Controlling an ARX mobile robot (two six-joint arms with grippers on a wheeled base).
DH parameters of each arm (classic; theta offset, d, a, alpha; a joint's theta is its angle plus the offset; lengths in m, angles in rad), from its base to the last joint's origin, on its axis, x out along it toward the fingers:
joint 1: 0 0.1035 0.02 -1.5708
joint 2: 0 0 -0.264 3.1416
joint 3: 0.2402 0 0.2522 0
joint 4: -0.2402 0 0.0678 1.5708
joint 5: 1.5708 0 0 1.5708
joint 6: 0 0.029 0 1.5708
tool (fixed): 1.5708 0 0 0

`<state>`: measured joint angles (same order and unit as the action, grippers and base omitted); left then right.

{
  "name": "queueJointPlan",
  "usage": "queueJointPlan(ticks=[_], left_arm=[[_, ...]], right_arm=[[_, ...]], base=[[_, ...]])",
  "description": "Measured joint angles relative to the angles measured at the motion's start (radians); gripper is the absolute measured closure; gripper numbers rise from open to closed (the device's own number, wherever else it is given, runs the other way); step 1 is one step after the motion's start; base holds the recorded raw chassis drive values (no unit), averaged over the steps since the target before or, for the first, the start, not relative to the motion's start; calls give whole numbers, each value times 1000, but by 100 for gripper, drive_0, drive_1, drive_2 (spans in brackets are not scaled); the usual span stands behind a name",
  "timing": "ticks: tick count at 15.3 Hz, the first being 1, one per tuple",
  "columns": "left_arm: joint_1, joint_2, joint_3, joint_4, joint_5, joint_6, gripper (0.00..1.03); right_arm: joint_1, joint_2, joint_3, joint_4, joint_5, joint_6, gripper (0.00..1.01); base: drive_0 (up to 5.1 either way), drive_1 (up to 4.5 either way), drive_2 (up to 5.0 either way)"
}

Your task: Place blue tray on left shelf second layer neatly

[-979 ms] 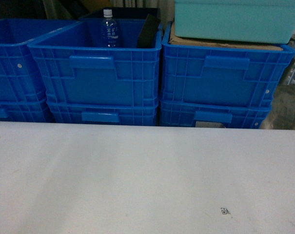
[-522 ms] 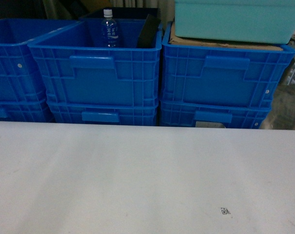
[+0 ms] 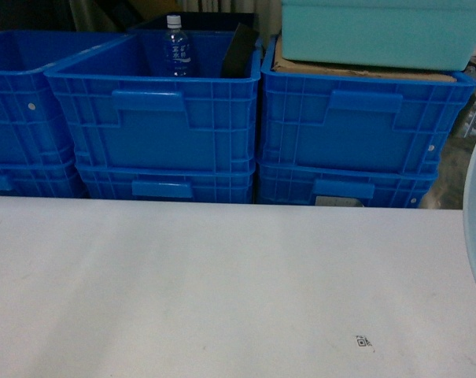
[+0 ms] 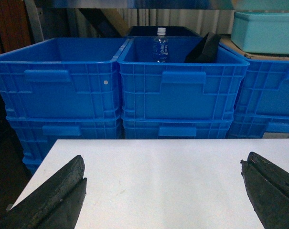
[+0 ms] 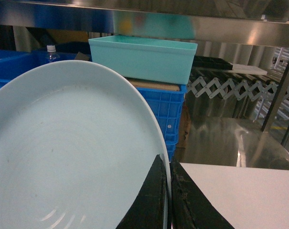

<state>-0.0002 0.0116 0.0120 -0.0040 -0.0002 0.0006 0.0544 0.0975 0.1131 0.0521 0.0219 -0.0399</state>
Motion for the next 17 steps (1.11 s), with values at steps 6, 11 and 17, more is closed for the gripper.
queueJointPlan(ticks=[6,11,17], left_arm=[[0,0,0,0,0,0,5],[-2,0,0,0,0,0,5],[-1,0,0,2,0,0,5]], right_arm=[[-2,4,0,-1,8,-7,99],[-2,5,0,-2,12,-10,99],[-2,5,0,1,12,-10,99]], base=[[-35,-35,-35],[-37,-37,-37],[-12,-12,-12]])
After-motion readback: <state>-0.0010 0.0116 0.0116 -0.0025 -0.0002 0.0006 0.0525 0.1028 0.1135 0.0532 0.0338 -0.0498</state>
